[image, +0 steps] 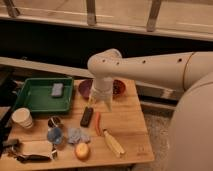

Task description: Place pepper in purple bowl

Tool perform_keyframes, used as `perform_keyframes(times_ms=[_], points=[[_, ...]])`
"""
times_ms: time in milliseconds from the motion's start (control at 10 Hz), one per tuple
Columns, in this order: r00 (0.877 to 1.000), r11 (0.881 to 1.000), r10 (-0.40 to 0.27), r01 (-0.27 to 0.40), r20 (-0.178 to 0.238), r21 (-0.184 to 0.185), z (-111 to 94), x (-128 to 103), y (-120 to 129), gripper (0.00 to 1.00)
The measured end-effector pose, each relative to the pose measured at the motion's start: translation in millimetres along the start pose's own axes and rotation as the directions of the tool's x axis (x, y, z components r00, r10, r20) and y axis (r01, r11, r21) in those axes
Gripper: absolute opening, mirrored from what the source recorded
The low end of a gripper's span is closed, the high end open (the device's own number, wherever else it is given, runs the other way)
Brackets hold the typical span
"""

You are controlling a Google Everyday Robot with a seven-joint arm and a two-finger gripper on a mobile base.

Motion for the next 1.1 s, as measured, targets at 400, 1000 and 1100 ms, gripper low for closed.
perform_keyframes(times_ms=[400,1000,1100], points=[[0.998,1.0,-0.014,0.013,0.059,0.005,17,-35,-5,0.66],[0.997,1.0,-0.017,0.016,0.072,0.023,18,-36,-3,0.66],[0.998,0.999,-0.019,0.017,0.066,0.028,28,-36,2,0.66]])
